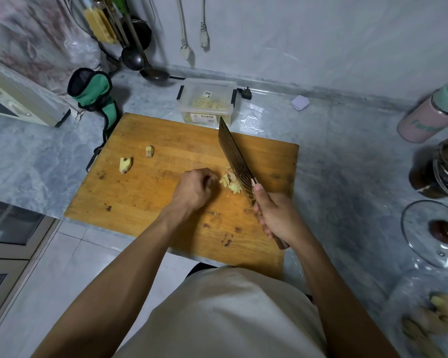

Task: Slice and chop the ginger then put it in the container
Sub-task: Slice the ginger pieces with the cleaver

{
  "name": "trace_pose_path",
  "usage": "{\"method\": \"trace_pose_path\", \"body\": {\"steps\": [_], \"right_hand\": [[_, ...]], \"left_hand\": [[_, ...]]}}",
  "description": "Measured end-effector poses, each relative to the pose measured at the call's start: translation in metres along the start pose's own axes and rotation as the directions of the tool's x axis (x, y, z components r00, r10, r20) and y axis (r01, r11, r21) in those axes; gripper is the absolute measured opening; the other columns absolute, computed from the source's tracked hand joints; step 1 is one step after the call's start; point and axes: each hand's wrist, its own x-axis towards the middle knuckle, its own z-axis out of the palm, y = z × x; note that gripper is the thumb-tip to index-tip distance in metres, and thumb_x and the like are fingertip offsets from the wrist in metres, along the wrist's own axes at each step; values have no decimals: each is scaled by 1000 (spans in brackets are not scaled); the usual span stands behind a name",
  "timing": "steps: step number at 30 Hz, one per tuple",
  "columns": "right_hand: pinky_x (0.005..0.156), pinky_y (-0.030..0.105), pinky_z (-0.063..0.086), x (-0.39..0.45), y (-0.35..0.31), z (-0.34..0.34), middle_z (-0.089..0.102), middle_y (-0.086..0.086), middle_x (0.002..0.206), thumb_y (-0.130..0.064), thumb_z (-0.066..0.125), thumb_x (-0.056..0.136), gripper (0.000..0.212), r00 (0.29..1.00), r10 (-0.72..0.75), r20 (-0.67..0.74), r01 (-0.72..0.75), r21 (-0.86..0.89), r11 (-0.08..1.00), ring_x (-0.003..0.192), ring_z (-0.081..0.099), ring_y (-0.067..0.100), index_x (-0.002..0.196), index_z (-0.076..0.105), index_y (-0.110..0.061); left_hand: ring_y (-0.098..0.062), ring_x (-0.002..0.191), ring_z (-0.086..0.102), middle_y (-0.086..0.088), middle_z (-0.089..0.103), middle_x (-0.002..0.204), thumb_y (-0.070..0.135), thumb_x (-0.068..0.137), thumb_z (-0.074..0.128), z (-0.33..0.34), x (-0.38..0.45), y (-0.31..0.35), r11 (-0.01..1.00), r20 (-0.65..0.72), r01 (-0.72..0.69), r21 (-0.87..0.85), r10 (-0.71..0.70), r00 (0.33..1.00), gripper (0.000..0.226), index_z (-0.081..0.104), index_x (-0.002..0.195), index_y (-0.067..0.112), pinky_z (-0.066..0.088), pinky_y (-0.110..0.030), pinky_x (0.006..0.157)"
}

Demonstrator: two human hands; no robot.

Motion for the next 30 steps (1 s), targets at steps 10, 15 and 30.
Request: {"method": "trace_pose_path", "body": {"steps": [10,15,30], "right_hand": [[46,26,41,-2,5,-11,48,-1,53,-56,34,104,58,1000,-21,1,21,-63,998,40,47,11,71,56,-14],[50,29,34,0,5,-20,52,-5,64,-57,47,100,47,984,-170,45,169,-509,844,56,50,10,76,56,-18],[61,30,40,-8,-5,-3,59,-3,77,-57,63,93,38,937,-277,211,332,-783,526,67,56,18,83,51,-23]], "left_hand": [[-9,101,63,4,71,108,5,96,56,4,0,1,989,-57,-47,-139,40,998,22,74,107,12,47,-18,91],[-8,86,62,-4,67,103,0,90,52,-19,-14,-2,957,-512,-137,-255,-14,859,24,69,100,13,47,-9,72],[-29,124,55,-9,62,133,-8,78,47,-15,13,28,898,239,-322,300,256,937,58,64,129,15,45,-43,104]]}}
